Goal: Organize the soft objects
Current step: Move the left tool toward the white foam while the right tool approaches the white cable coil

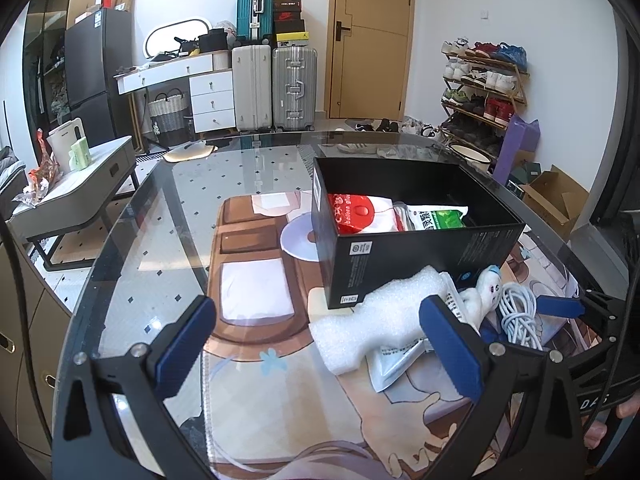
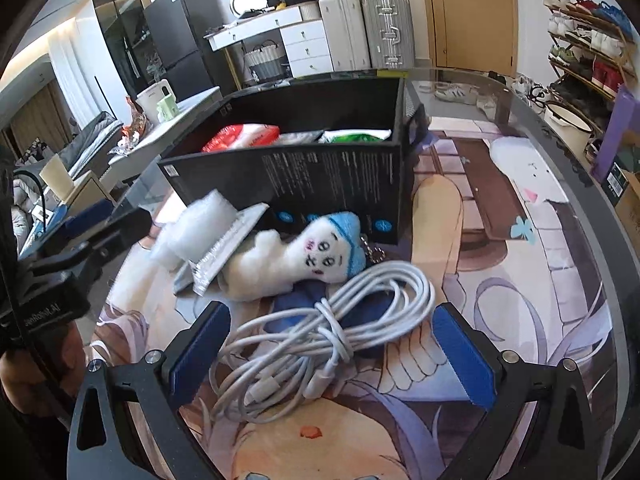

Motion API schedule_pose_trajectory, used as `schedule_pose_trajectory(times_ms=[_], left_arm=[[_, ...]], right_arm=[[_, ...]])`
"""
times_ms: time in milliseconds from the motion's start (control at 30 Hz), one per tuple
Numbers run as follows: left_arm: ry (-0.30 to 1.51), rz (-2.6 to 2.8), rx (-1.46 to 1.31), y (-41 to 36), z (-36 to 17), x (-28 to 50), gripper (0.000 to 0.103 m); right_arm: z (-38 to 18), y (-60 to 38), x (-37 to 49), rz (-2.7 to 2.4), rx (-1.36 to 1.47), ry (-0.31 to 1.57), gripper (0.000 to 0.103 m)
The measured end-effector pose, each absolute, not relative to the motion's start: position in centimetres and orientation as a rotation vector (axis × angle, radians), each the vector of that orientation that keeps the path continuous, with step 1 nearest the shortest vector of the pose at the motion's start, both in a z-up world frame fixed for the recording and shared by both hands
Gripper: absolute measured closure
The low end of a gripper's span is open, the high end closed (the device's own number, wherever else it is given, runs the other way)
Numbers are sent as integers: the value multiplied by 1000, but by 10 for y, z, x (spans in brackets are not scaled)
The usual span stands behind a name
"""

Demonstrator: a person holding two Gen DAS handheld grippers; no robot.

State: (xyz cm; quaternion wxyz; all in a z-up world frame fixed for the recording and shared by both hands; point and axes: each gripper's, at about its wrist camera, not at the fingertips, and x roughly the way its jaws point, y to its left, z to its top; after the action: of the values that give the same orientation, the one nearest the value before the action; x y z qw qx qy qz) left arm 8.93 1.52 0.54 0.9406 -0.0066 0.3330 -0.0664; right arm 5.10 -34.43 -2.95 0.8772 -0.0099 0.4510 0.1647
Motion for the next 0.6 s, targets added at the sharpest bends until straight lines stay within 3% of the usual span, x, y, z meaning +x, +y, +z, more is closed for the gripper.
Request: schedule_pose_trajectory(times_ms=[600], left_arm=[[698, -155, -19, 16, 1, 93, 1]], right_arm=[[-39, -389, 55, 235, -108, 909, 3]])
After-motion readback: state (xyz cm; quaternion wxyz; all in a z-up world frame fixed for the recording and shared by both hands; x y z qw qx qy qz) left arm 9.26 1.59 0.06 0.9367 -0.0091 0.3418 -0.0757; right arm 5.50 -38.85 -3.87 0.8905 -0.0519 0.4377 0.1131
